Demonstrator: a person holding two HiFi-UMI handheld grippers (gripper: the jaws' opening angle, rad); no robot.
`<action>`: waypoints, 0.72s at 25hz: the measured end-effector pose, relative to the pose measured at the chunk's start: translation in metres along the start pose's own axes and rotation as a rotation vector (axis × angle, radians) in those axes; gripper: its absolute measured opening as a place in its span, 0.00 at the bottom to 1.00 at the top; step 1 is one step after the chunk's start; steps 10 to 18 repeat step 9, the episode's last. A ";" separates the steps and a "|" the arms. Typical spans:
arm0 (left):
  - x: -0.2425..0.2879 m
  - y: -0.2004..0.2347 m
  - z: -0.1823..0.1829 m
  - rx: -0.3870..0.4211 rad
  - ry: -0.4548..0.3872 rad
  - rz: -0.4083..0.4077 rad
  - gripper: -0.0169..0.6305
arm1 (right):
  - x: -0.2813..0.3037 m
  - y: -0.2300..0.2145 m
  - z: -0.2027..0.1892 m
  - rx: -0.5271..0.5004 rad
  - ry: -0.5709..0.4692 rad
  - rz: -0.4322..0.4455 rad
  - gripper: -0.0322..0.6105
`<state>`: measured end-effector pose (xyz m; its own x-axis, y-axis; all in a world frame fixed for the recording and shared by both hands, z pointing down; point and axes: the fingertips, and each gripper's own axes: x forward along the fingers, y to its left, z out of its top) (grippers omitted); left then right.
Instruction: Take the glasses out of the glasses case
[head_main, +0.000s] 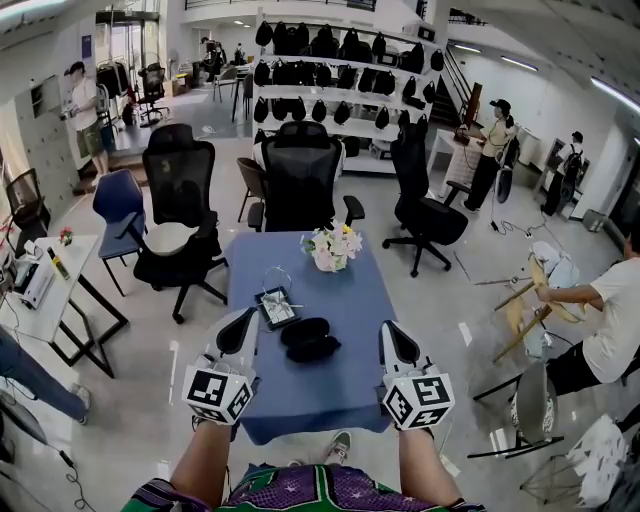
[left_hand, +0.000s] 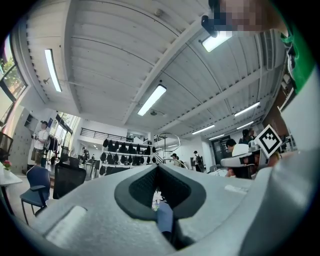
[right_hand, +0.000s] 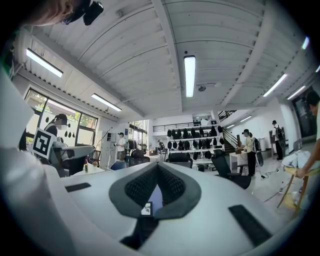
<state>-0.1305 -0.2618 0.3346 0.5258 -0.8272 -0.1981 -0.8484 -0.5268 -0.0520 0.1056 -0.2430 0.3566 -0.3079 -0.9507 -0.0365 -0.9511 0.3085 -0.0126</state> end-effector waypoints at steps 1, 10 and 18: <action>0.000 -0.001 0.001 0.001 -0.002 -0.001 0.05 | 0.000 0.000 0.000 0.001 0.000 0.000 0.05; -0.003 -0.001 0.005 -0.003 -0.011 -0.002 0.05 | -0.002 0.005 0.000 0.000 0.005 0.005 0.05; -0.003 -0.001 0.005 -0.003 -0.011 -0.002 0.05 | -0.002 0.005 0.000 0.000 0.005 0.005 0.05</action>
